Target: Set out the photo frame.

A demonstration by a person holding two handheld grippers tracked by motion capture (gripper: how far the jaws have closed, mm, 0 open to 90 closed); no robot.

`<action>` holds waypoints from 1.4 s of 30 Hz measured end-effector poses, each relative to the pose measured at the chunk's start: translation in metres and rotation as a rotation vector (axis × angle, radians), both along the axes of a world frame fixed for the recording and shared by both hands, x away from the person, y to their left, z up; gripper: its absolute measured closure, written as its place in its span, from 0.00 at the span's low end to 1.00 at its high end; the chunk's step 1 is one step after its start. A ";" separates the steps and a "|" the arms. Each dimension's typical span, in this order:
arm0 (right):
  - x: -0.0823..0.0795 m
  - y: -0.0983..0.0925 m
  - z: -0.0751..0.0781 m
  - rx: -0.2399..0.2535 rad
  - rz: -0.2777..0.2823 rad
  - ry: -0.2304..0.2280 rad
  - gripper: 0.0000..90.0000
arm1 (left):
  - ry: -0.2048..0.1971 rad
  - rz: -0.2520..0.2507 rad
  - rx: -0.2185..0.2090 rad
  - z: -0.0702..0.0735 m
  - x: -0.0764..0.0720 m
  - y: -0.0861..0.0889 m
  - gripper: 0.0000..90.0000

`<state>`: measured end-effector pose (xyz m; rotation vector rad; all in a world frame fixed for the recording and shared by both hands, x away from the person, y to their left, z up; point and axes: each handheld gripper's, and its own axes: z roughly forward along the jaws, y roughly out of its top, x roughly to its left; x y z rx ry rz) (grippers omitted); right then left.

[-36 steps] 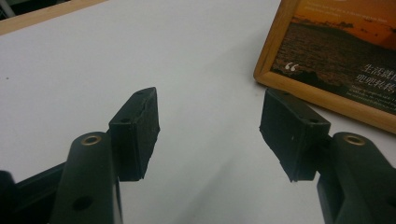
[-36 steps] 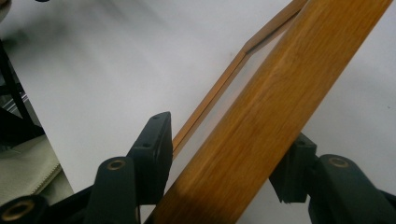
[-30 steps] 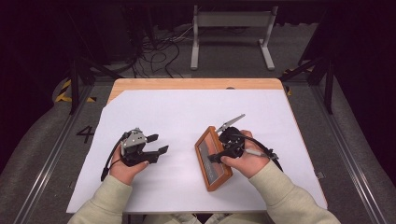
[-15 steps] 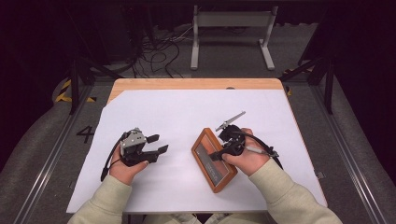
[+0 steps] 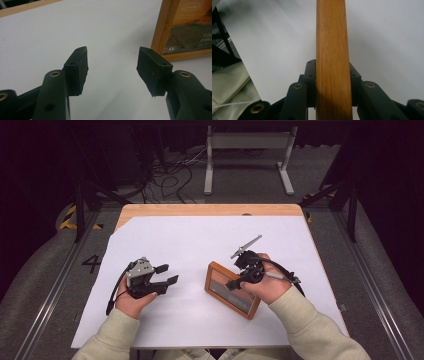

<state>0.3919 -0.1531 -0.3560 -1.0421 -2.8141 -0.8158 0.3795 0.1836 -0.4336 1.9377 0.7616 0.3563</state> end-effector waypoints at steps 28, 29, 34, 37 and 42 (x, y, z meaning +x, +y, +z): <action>0.060 0.016 0.067 -0.085 0.480 -0.161 0.78 | -0.001 0.045 -0.006 -0.002 -0.010 0.017 0.48; 0.064 0.017 0.066 -0.081 0.509 -0.163 0.78 | -0.004 0.043 -0.005 -0.002 -0.009 0.017 0.48; 0.075 0.023 0.058 -0.109 0.563 -0.161 0.78 | 0.000 0.041 -0.006 -0.002 -0.009 0.016 0.48; 0.083 0.024 0.050 -0.101 0.587 -0.149 0.78 | 0.000 0.037 -0.008 -0.003 -0.008 0.015 0.48; 0.094 0.023 0.035 -0.089 0.593 -0.116 0.78 | 0.005 0.037 -0.012 -0.003 -0.007 0.015 0.48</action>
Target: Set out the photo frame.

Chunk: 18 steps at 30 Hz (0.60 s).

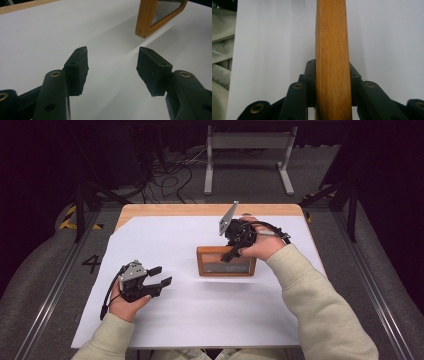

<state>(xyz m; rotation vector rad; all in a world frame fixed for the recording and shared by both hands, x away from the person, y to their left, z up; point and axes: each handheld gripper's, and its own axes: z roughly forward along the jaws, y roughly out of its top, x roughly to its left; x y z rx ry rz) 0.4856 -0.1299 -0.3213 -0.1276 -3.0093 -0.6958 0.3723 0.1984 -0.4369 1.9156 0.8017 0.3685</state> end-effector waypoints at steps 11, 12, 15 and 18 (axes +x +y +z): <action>0.010 -0.002 -0.028 0.010 -0.012 0.052 0.78 | -0.001 -0.001 -0.002 0.000 0.000 0.000 0.48; 0.011 -0.003 -0.030 0.005 -0.006 0.055 0.78 | -0.001 -0.001 -0.002 0.000 0.000 0.000 0.48; 0.013 -0.004 -0.032 0.000 0.005 0.051 0.78 | 0.000 -0.001 -0.002 0.000 0.000 0.000 0.48; 0.015 -0.004 -0.033 -0.001 0.024 0.051 0.78 | 0.003 0.001 -0.001 0.000 0.000 0.000 0.47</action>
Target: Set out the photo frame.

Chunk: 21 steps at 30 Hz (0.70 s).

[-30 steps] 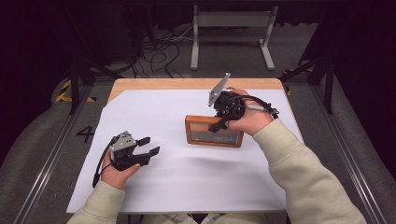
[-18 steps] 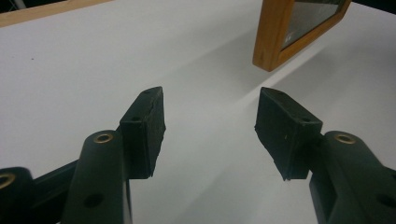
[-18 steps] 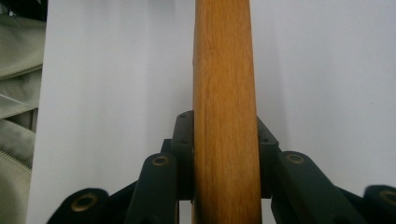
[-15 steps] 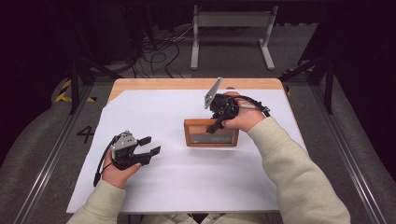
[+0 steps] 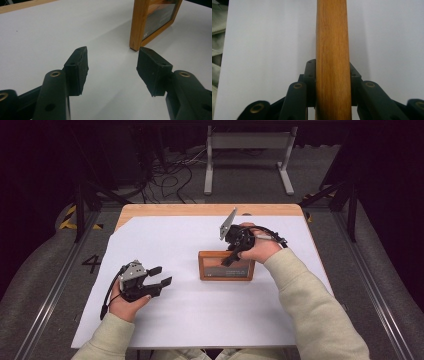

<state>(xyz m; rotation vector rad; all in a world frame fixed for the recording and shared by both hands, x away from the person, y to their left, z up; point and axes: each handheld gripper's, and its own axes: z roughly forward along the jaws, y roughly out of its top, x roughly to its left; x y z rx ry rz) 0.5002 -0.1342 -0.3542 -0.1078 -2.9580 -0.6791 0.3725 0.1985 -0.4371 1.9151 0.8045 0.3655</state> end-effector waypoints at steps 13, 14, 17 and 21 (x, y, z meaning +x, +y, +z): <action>0.007 -0.005 -0.001 0.017 -0.049 -0.048 0.75 | -0.002 -0.005 0.003 0.000 0.000 -0.001 0.48; 0.007 -0.006 -0.001 0.019 -0.063 -0.052 0.74 | -0.001 -0.004 0.004 0.000 0.000 -0.001 0.48; 0.009 -0.009 -0.002 0.025 -0.124 -0.099 0.56 | 0.004 0.000 0.003 0.000 0.000 -0.001 0.47; 0.010 -0.012 -0.006 0.031 -0.178 -0.124 0.47 | 0.004 0.002 0.003 -0.001 0.001 -0.001 0.45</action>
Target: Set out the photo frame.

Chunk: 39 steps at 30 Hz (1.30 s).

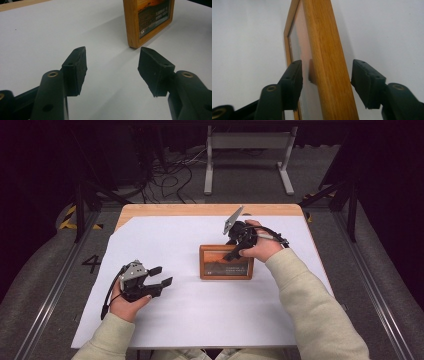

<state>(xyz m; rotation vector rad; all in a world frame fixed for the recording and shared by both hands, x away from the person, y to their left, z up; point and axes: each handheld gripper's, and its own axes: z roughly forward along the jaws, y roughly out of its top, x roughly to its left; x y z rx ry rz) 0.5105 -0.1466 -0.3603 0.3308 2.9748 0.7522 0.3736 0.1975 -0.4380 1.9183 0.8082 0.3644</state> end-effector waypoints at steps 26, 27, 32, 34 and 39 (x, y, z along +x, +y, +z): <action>-0.062 -0.074 0.038 0.295 -0.221 -0.166 0.14 | 0.030 0.004 0.004 0.003 -0.003 0.003 0.28; -0.065 -0.077 0.038 0.301 -0.229 -0.165 0.14 | 0.019 0.002 0.012 0.004 -0.002 0.004 0.27; -0.079 -0.097 0.040 0.330 -0.272 -0.189 0.14 | 0.030 0.005 0.009 0.004 -0.003 0.004 0.29; -0.082 -0.100 0.040 0.337 -0.284 -0.186 0.14 | 0.023 0.001 0.014 0.004 -0.002 0.004 0.29; -0.097 -0.122 0.035 0.408 -0.418 -0.097 0.14 | 0.018 0.000 0.008 0.004 -0.002 0.004 0.29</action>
